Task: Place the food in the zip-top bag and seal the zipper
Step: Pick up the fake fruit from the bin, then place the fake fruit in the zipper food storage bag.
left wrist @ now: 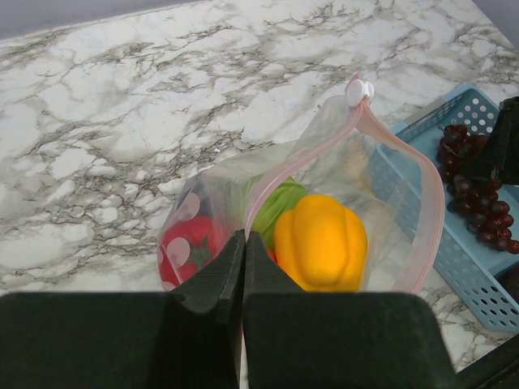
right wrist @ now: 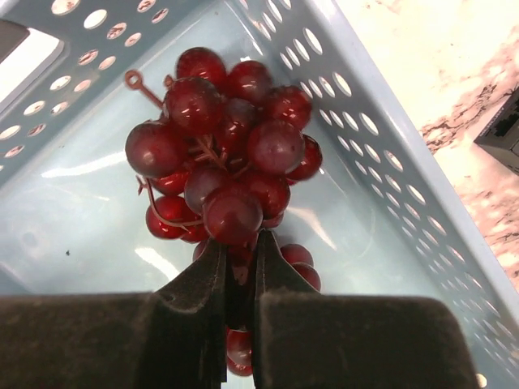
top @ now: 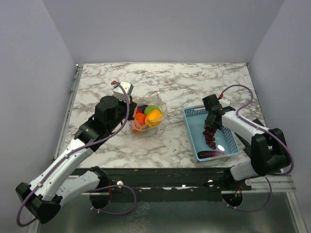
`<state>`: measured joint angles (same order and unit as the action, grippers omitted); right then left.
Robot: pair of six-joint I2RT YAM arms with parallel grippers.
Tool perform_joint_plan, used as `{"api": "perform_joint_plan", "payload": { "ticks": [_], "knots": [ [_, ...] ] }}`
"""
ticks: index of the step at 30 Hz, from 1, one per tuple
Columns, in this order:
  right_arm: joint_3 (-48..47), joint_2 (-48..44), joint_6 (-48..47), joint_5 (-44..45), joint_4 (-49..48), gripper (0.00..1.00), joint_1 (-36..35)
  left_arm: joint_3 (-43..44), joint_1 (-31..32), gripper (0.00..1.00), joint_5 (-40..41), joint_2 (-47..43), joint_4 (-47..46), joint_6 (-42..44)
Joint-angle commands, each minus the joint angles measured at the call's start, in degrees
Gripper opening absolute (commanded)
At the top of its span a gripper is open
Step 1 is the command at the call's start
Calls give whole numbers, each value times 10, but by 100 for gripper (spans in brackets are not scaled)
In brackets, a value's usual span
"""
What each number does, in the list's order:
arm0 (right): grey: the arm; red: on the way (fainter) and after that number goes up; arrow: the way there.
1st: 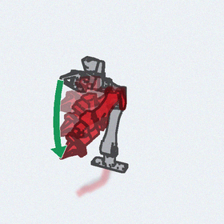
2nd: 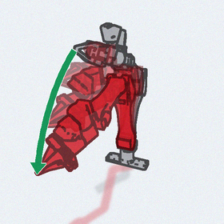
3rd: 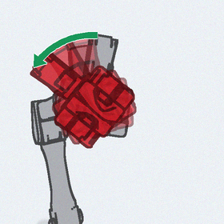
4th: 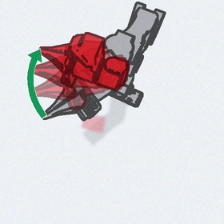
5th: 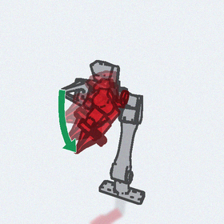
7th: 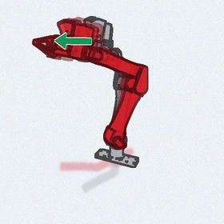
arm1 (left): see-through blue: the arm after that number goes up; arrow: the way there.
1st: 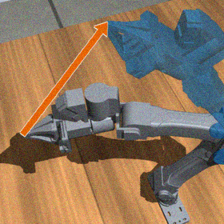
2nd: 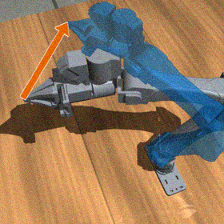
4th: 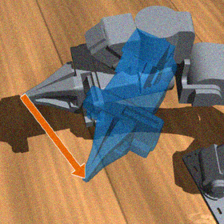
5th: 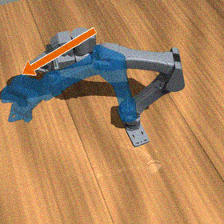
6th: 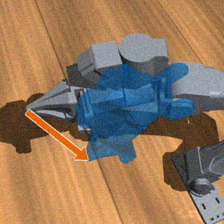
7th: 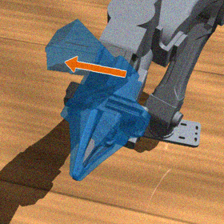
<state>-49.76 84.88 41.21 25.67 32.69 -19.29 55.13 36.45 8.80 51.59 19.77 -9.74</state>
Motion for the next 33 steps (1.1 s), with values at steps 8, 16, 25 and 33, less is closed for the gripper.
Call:
{"api": "perform_joint_plan", "payload": {
  "ticks": [8,16,25,33],
  "knots": [
    [-11,-146,-37,-64,31,1,2,-6,-2,0,-1,-5,-7,7],
    [-51,-234,-68,-105,57,1,1,-5,-2,0,-1,-4,-6,5],
    [-110,-298,-114,-186,53,1,0,-5,-2,0,-4,-2,-6,5],
    [-176,-318,-123,-350,15,1,-6,-6,-2,0,-4,0,-6,4]
  ]
}}
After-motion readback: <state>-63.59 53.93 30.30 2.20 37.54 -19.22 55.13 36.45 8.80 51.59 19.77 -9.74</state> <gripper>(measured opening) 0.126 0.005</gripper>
